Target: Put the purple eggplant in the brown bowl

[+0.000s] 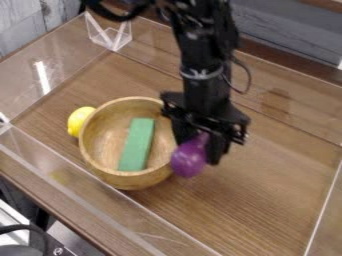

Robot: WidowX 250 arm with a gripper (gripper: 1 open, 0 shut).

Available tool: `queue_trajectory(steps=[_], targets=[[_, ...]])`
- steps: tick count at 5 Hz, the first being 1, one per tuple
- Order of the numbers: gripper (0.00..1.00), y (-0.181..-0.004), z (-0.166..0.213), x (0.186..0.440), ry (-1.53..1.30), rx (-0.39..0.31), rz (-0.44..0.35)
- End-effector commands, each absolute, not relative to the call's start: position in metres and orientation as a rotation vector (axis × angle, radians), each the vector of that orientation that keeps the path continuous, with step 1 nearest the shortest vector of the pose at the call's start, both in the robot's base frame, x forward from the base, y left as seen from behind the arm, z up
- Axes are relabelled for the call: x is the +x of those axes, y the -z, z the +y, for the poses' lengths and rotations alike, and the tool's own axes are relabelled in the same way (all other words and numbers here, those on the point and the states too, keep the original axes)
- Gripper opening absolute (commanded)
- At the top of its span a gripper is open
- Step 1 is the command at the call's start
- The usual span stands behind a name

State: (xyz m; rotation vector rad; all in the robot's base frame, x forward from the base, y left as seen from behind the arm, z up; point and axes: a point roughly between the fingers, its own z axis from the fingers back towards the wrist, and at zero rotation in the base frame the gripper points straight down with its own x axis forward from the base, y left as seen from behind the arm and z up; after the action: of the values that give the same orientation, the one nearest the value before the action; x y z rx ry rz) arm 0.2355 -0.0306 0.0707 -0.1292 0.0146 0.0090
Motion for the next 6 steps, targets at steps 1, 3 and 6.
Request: queue_trajectory(steps=[1,3,6], targets=[[0.00,-0.089,-0.005,0.241,-0.021,-0.122,-0.049],[0.00,-0.087,0.044,0.232,-0.041,-0.106,-0.046],[0.00,-0.076,0.049,0.218,-0.057,-0.095,-0.020]])
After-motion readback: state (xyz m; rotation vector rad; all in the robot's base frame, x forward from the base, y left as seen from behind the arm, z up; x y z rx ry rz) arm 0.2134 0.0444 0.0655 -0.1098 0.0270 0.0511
